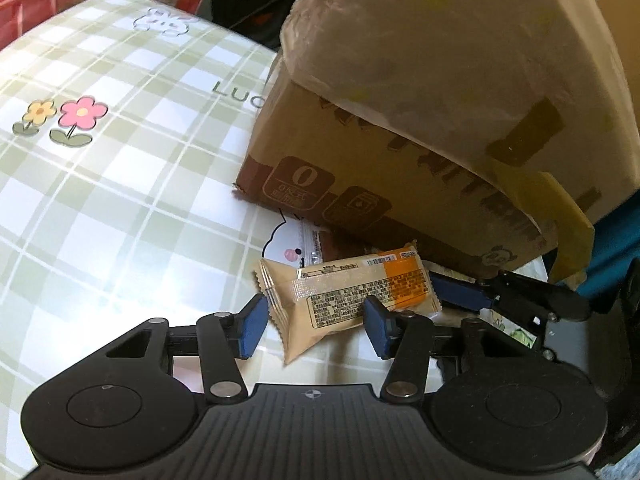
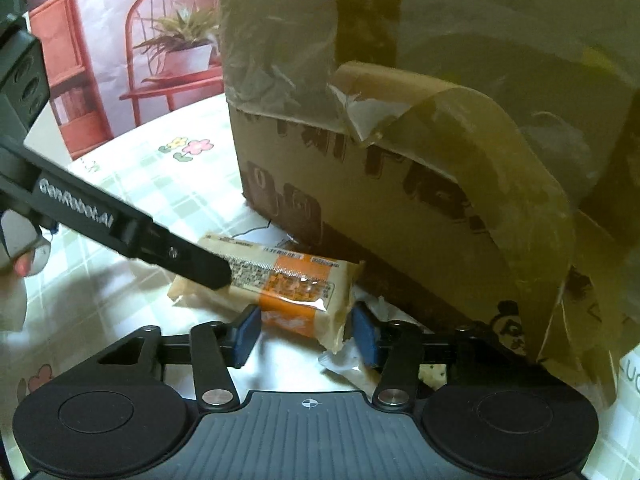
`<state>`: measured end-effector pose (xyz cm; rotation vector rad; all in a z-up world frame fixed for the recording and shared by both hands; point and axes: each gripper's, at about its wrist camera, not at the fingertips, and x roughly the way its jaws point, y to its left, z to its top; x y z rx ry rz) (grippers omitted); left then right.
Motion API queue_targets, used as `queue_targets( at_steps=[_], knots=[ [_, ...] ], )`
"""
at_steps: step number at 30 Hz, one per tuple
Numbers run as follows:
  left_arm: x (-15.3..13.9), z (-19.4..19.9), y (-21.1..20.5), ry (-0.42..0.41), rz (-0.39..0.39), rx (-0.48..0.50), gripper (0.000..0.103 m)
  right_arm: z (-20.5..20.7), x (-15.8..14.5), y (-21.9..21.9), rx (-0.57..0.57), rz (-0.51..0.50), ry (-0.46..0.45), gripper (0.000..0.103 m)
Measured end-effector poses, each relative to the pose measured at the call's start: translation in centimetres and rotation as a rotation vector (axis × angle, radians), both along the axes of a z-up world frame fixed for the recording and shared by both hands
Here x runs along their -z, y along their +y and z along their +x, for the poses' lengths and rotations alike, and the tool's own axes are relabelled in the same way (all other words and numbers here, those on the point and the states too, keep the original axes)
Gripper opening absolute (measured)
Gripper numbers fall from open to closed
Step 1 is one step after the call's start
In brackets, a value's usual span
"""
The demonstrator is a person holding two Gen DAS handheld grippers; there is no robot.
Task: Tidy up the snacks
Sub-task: 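Grasp the orange-labelled wrapped bar with both grippers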
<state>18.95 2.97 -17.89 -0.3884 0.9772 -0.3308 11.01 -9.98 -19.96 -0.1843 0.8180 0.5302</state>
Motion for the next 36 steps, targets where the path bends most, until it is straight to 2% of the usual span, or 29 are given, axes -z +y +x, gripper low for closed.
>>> queue_targets(
  at_steps=[5,7,9,11,14,17,20,22,27,30,36],
  knots=[
    [-0.8,-1.1,0.4,-0.024,0.026,0.011,0.047,-1.6,-1.0,-0.2,0.006,0.041,-0.026,0.035],
    [-1.5,-1.9,0.7,-0.044,0.030,0.020,0.041,-2.2,-1.7,0.0,-0.001,0.066,-0.050,0.033],
    [-2.5,-2.8,1.0,-0.085,-0.009,0.054,0.029,-3.0,-2.7,0.4,-0.027,0.092,-0.075,0.022],
    [-3.7,-3.6,0.7,-0.126,-0.024,0.088,0.029,-3.6,-3.4,1.6,-0.063,0.075,-0.094,0.011],
    [-4.5,-4.0,0.4,-0.150,0.013,0.080,0.029,-3.8,-3.4,3.5,-0.104,-0.029,-0.113,0.011],
    [-4.5,-4.3,1.8,-0.145,0.024,0.017,0.033,-3.7,-3.2,3.5,-0.086,-0.022,-0.091,0.014],
    [-3.7,-4.3,3.9,-0.125,0.037,-0.045,0.047,-3.9,-2.7,2.9,-0.057,-0.017,-0.070,0.028],
    [-3.1,-4.0,5.2,-0.100,0.033,-0.078,0.053,-3.8,-2.1,2.5,-0.038,-0.005,-0.044,0.029],
    [-0.8,-3.1,5.9,-0.047,0.030,-0.055,0.054,-3.1,-0.5,2.8,-0.014,0.029,0.006,0.034],
    [-0.2,-2.5,5.4,-0.050,0.037,-0.038,0.054,-2.8,0.1,2.8,-0.007,0.030,0.031,0.036],
    [0.6,-1.2,5.0,-0.049,-0.002,-0.029,0.058,-2.2,0.5,3.1,-0.009,0.035,0.041,0.036]
  ],
)
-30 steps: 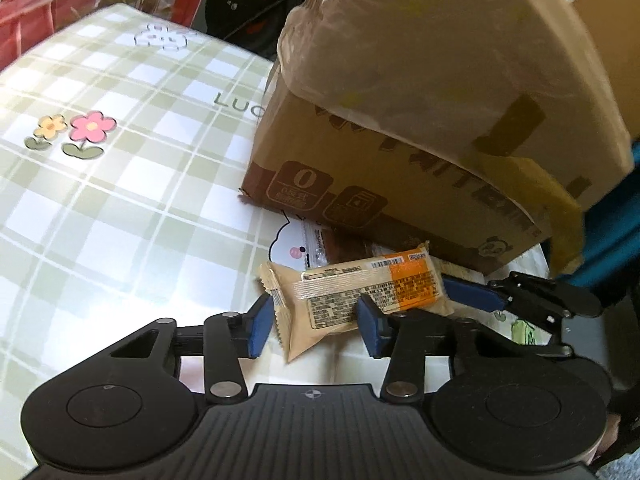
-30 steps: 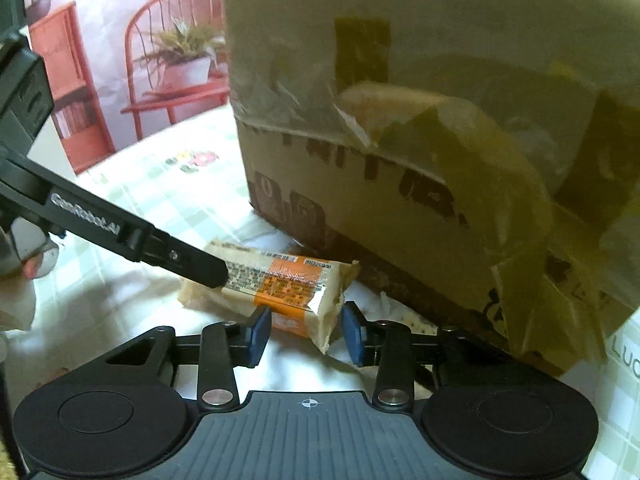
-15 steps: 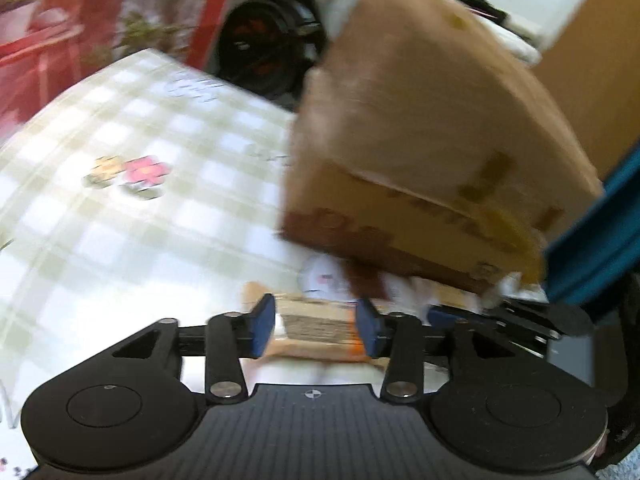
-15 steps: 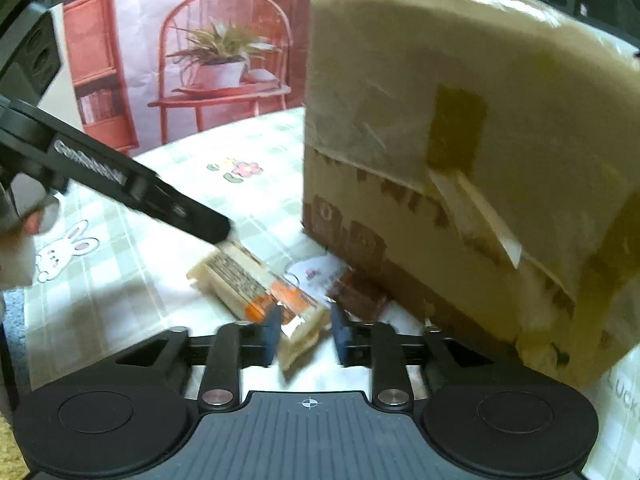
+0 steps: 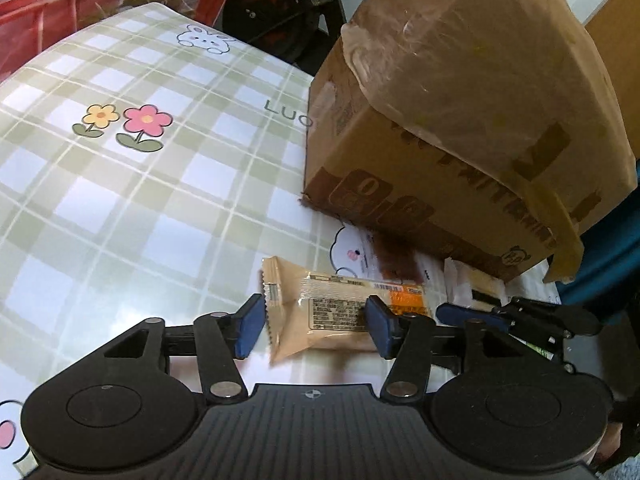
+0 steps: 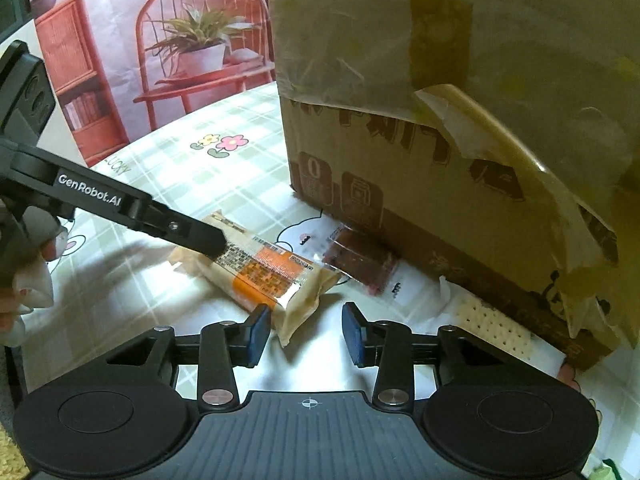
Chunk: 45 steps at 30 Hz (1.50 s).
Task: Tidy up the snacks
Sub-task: 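Grasp the orange-labelled wrapped bar with both grippers, then lift the wrapped bar with both grippers and carry it over the box, then open both grippers to drop the wrapped bar into the box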
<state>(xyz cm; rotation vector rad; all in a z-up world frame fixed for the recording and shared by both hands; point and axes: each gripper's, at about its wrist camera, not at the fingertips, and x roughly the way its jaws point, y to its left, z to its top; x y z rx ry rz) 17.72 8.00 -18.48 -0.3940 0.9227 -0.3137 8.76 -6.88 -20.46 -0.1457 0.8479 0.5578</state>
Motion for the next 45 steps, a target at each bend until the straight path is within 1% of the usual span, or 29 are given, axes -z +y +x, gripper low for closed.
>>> queue_targets(
  at_steps=[2,5,8,9,10,13,16,19,25,29,32,36,38,42,43,44,45],
  knots=[
    [0.1,0.2,-0.2,-0.005,0.003,0.005,0.058,0.1,0.1,0.0,-0.001,0.010,0.005,0.036],
    [0.1,-0.3,-0.5,-0.006,-0.003,0.017,0.055,0.1,0.2,0.5,-0.001,0.023,0.006,0.033],
    [0.1,-0.5,-0.4,-0.012,-0.007,0.015,0.050,0.0,-0.1,0.8,0.005,0.010,-0.011,0.030],
    [-0.1,-0.6,-0.3,-0.018,0.000,0.014,0.045,-0.2,-0.2,0.8,0.003,0.010,-0.021,0.030],
    [-0.3,-0.8,-0.3,-0.026,0.007,0.013,0.042,-0.4,-0.5,0.8,0.004,0.013,-0.034,0.029],
    [-1.3,-1.3,-0.3,-0.045,0.016,0.018,0.042,-0.8,-1.5,0.8,0.000,0.008,-0.080,0.029],
    [-2.8,-1.8,-0.6,-0.085,0.021,0.017,0.039,-1.5,-3.2,1.3,-0.012,-0.005,-0.153,0.029],
    [-5.3,-2.4,-0.5,-0.159,0.022,0.002,0.039,-2.0,-5.4,1.5,-0.011,-0.005,-0.230,0.029],
    [-11.2,-3.4,-0.4,-0.329,0.003,-0.006,0.039,-2.5,-10.7,0.9,0.002,0.035,-0.378,0.028],
    [-15.5,-4.0,-1.3,-0.458,0.014,0.006,0.039,-2.7,-14.5,0.0,0.018,0.053,-0.479,0.028],
    [-17.7,-3.4,-2.8,-0.522,0.032,0.033,0.040,-2.2,-16.9,-1.1,0.040,0.065,-0.523,0.028],
    [-19.3,-1.2,-5.7,-0.572,0.060,0.078,0.040,-0.8,-18.7,-3.4,0.092,0.060,-0.545,0.029],
    [-19.8,0.3,-7.2,-0.584,0.075,0.107,0.040,0.3,-19.0,-4.7,0.133,0.069,-0.531,0.029],
    [-19.7,3.4,-10.3,-0.566,0.099,0.166,0.040,2.4,-18.4,-7.7,0.222,0.093,-0.473,0.029],
    [-19.5,4.0,-10.6,-0.555,0.101,0.177,0.040,2.9,-18.2,-8.4,0.245,0.092,-0.462,0.029],
    [-19.3,4.7,-11.0,-0.543,0.103,0.184,0.041,3.1,-17.8,-8.7,0.264,0.090,-0.454,0.029],
    [-19.0,5.3,-11.5,-0.530,0.103,0.193,0.045,3.3,-17.4,-8.9,0.281,0.089,-0.445,0.031]
  ],
)
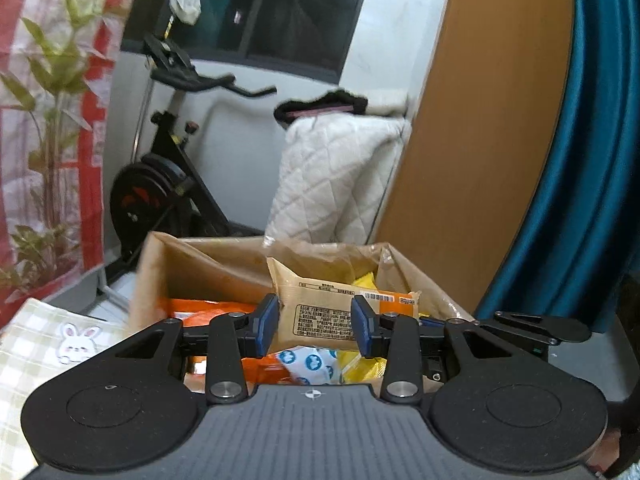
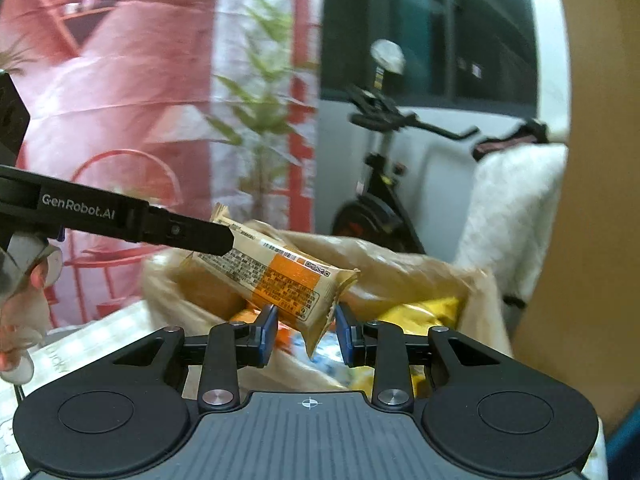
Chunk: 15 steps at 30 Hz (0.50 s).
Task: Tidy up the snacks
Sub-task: 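Open both grippers to drop the wrapped bar into the box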
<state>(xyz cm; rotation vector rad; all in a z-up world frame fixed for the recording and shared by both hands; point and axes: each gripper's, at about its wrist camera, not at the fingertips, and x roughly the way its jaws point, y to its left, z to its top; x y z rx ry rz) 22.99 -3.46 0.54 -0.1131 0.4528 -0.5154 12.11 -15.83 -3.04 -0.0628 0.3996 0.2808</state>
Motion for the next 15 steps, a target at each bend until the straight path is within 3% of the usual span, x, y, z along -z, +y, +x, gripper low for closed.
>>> queue_targets(
  at_steps=[3,7,15],
  knots=[
    [0.9,1.5,-1.1,0.032,0.008,0.010,0.052,0.3,1.1,-0.7,0.043,0.012,0.015,0.033],
    [1.2,0.6,0.1,0.020,0.012,-0.012,0.063,-0.9,1.7,-1.5,0.067,0.034,0.005,0.036],
    [1.0,-3.4,4.8,-0.032,-0.019,-0.086,0.063,-5.3,2.3,-5.4,0.117,0.086,-0.061,0.038]
  ],
)
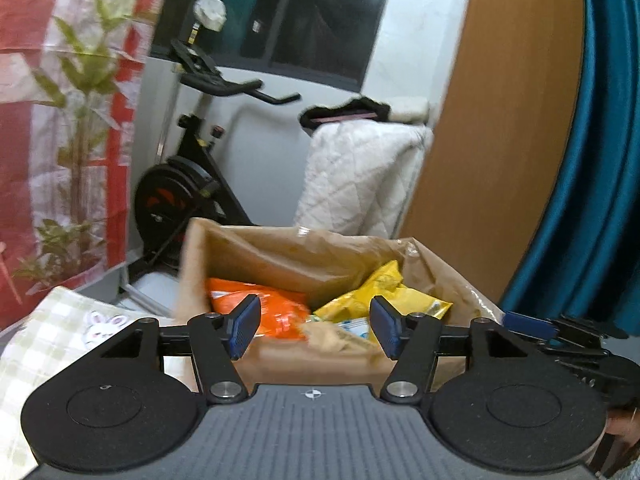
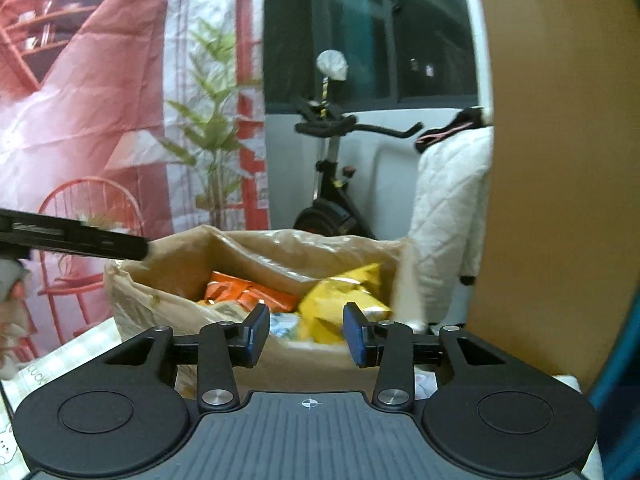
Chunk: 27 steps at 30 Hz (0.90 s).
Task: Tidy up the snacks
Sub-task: 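Move both grippers back down to the remaining snacks on the table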
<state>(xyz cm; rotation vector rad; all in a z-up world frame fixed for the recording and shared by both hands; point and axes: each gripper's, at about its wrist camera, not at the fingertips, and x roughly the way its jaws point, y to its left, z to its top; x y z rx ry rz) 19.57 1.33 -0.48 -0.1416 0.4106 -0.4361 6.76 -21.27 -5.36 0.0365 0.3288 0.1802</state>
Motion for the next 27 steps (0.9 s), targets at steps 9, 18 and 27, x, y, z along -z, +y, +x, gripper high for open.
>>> queue_targets(
  at_steps=[9,18,27],
  knots=[
    [2.8,-2.9,2.9,0.089,-0.022,-0.099,0.062,-2.9,5.7,-3.3,0.094,0.088,0.094,0.038],
    [8.4,-1.3,2.0,0.251,0.051,-0.109,0.062,-4.0,12.5,-3.4,0.156,0.065,0.216,0.038],
    [13.3,1.0,-0.9,0.335,0.169,-0.082,0.063,-5.3,16.8,-6.1,0.257,0.137,0.246,0.047]
  ],
)
